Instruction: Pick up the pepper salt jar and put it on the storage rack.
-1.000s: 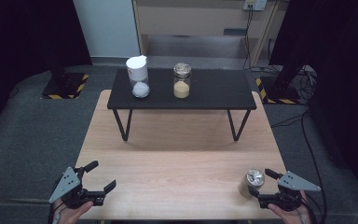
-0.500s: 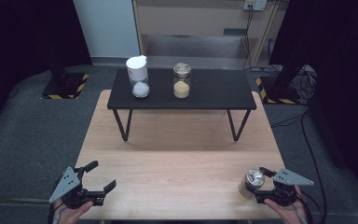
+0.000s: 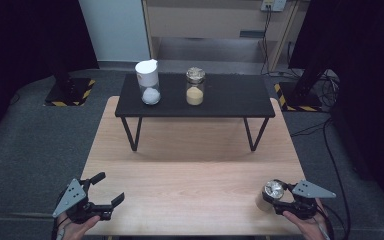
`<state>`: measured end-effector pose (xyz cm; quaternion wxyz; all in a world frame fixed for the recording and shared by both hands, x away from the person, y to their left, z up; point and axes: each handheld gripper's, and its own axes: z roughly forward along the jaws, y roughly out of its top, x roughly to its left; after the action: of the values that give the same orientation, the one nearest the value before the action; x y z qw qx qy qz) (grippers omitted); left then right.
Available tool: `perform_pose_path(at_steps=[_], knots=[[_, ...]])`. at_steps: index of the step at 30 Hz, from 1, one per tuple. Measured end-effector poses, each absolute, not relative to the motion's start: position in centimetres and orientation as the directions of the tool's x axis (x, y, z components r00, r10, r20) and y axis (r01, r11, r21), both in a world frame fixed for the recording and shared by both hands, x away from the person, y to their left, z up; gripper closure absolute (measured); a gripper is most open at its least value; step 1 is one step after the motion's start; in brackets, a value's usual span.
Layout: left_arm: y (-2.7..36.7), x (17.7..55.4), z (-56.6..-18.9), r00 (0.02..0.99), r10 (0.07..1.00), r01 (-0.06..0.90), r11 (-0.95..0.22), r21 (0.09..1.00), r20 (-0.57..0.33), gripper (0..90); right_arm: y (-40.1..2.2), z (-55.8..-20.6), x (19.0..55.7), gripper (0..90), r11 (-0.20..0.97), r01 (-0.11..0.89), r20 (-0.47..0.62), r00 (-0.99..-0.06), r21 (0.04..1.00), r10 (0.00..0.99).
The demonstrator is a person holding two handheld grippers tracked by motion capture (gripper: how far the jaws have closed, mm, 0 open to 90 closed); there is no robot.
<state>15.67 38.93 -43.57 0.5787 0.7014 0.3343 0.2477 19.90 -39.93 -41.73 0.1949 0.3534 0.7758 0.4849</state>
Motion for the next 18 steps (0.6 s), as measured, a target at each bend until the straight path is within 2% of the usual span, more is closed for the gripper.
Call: perform_pose_path(at_steps=[18], knots=[[39.0, 15.7, -43.6, 0.653, 0.756, 0.182, -0.105, 0.978, -0.040, 2.4, -39.7, -40.4, 20.6, 34.4, 0.296, 0.354, 0.034, -0.691, 0.887, 0.723]])
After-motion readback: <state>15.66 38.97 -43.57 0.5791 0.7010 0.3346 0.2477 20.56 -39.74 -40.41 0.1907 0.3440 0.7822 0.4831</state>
